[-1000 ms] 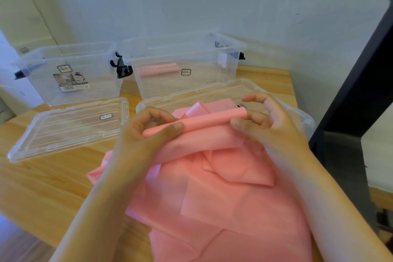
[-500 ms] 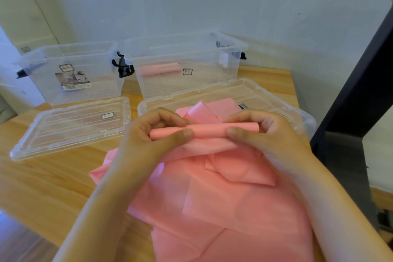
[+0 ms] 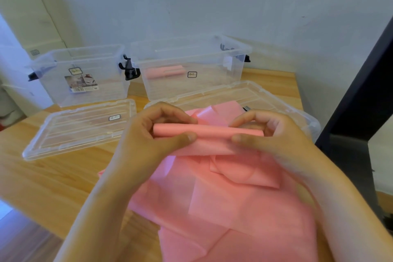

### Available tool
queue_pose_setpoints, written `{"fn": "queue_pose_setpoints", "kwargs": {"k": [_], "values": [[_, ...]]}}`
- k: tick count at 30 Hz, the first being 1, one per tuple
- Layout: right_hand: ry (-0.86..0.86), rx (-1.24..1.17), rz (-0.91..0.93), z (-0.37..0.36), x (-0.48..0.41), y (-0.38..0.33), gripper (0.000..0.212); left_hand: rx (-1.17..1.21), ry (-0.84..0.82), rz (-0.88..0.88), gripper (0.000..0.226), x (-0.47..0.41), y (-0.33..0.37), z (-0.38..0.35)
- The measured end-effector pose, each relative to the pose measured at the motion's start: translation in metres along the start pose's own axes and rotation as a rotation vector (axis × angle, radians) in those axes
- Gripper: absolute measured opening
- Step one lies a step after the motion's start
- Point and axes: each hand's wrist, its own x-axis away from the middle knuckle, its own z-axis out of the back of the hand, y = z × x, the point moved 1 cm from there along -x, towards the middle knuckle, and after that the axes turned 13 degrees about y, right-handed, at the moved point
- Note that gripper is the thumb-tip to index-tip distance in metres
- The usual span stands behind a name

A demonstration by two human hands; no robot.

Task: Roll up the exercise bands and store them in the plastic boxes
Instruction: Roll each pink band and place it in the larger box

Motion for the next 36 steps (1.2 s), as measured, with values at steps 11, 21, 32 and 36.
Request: {"fn": "queue_pose_setpoints", "kwargs": {"k": [11, 21, 32, 36], "values": [[0.096, 0.018, 0.126, 0.014, 0.015, -0.036, 0.013, -0.101, 0.001, 0.026, 0.019, 0.009, 0.024, -0.006], [0.096, 0.081, 0.119, 0.022, 0.03, -0.031, 0.017, 0.074, -0.028, 0.219, 0.017, 0.03, 0.012, -0.015], [-0.017, -0.087, -0.078, 0.023, 0.014, -0.008, 0.026, 0.184, -0.034, 0.197, 0.025, 0.008, -0.002, -0.013], [0.001, -0.094, -0.097, 0.022, 0.014, -0.004, 0.017, 0.133, -0.015, 0.154, 0.023, 0.007, -0.004, -0.014]]}}
